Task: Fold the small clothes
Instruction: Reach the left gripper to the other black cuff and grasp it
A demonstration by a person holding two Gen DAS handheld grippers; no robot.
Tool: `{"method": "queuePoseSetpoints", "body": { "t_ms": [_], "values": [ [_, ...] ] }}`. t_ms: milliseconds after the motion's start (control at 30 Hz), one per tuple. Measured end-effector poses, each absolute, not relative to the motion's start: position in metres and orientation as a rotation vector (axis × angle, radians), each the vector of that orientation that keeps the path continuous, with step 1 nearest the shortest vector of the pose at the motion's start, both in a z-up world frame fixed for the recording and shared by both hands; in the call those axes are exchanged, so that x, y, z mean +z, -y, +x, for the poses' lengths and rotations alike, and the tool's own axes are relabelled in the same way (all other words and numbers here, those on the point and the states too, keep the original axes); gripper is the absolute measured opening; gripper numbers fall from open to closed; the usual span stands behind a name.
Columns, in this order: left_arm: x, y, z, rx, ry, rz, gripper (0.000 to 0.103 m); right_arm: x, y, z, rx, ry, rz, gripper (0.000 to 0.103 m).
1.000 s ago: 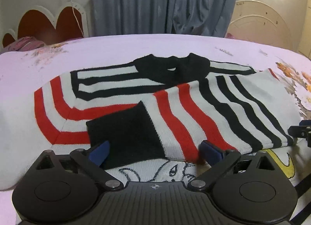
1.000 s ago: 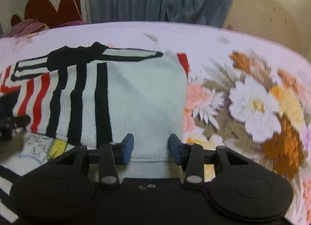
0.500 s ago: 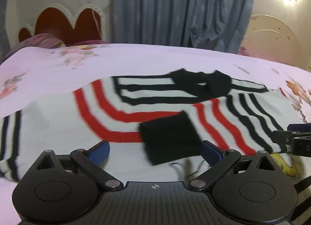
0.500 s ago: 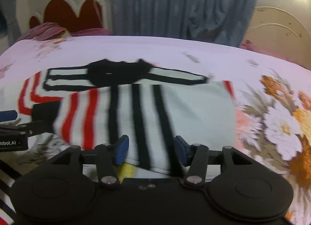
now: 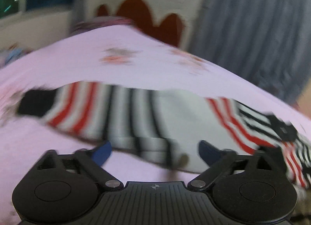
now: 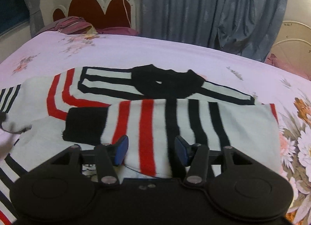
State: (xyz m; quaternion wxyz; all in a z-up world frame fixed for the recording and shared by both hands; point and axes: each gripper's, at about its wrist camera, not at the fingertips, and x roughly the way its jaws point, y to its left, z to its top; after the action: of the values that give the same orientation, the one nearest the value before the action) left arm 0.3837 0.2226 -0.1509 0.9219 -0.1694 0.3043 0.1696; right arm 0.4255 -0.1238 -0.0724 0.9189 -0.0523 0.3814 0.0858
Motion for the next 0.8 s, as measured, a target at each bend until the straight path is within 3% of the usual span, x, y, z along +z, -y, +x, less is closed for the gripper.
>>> {"method": "queuePoseSetpoints", "body": {
  "t_ms": [33, 133, 300, 467, 567, 600, 633, 800],
  "values": [
    [-0.154, -0.236, 0.38, 0.371, -0.629, -0.389, 0.076, -0.073, 0.122, 0.426, 0.183, -0.781, -0.107, 0.051],
    [-0.165, -0.281, 0.369, 0.451, -0.618, -0.534, 0.075, -0.075, 0.116, 0.429, 0.181, -0.776, -0.111, 0.05],
    [-0.176, -0.317, 0.368, 0.475, -0.556, -0.644, 0.068, -0.083, 0.112, 0.436, 0.176, -0.799, -0.098, 0.037],
    [-0.185, -0.35, 0.375, 0.499, -0.489, -0.769, 0.064, -0.081, 0.113, 0.436, 0.16, -0.78, -0.091, 0.036],
    [-0.192, -0.358, 0.379, 0.516, -0.465, -0.815, 0.044, -0.077, 0.126, 0.438, 0.096, -0.745, -0.047, 0.016],
    [-0.193, -0.359, 0.385, 0.52, -0.487, -0.791, 0.02, -0.076, 0.134, 0.44, 0.072, -0.744, -0.015, 0.015],
    [-0.193, -0.359, 0.389, 0.527, -0.517, -0.761, 0.005, -0.075, 0.14, 0.443, 0.054, -0.744, 0.011, 0.015],
    [-0.16, -0.318, 0.41, 0.416, -0.486, -0.6, 0.004, -0.072, 0.157, 0.445, 0.044, -0.739, 0.027, 0.017]
  ]
}}
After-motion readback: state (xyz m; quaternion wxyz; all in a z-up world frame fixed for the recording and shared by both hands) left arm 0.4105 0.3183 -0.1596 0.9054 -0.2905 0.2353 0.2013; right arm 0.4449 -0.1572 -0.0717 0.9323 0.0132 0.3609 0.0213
